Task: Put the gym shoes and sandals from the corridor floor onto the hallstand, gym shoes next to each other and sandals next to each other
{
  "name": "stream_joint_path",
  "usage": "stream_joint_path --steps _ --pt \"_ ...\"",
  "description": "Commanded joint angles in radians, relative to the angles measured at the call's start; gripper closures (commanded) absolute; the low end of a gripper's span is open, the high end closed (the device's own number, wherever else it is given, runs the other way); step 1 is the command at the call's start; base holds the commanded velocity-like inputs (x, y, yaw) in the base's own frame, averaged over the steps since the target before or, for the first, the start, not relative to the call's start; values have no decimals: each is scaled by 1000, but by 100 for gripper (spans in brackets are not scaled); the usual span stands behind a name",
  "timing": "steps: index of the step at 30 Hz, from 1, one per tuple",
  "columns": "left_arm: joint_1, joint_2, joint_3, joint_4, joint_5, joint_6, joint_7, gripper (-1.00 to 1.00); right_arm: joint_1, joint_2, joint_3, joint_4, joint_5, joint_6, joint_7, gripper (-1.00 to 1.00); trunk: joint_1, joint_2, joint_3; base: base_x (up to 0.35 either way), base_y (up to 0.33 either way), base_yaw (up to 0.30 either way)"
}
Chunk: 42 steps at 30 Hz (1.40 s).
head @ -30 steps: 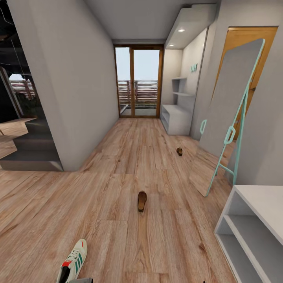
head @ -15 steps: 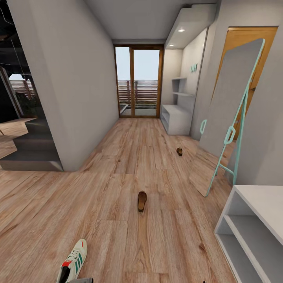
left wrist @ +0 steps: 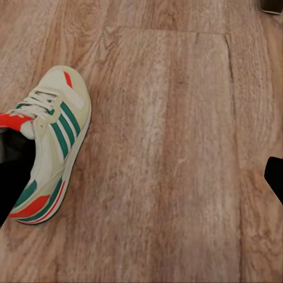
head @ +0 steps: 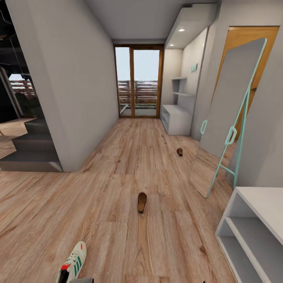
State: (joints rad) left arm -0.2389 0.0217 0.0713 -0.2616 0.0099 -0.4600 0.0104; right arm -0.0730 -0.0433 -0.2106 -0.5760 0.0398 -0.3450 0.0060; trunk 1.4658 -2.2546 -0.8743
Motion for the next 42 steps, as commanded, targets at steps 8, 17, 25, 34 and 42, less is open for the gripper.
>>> stream_joint_path --steps 8,17,25,34,42 --pt "-1 0 0 2 1 -3 0 -100 -1 -1 -3 0 4 -3 0 -100 0 0 -1 96 0 0" --pt "-1 0 0 2 1 -3 0 -100 -1 -1 -3 1 5 -3 1 -100 0 0 -1 98 0 0" --pt "-1 1 -1 1 1 -3 0 -100 -1 -1 -3 1 5 -3 2 -100 0 0 -1 98 0 0" --pt "0 1 -1 2 1 -3 0 -100 -1 -1 -3 0 3 -3 5 -100 0 0 -1 131 0 0" --pt "-1 0 -1 2 1 -3 0 -100 -1 -1 -3 -1 3 -3 2 -100 0 0 -1 306 0 0"
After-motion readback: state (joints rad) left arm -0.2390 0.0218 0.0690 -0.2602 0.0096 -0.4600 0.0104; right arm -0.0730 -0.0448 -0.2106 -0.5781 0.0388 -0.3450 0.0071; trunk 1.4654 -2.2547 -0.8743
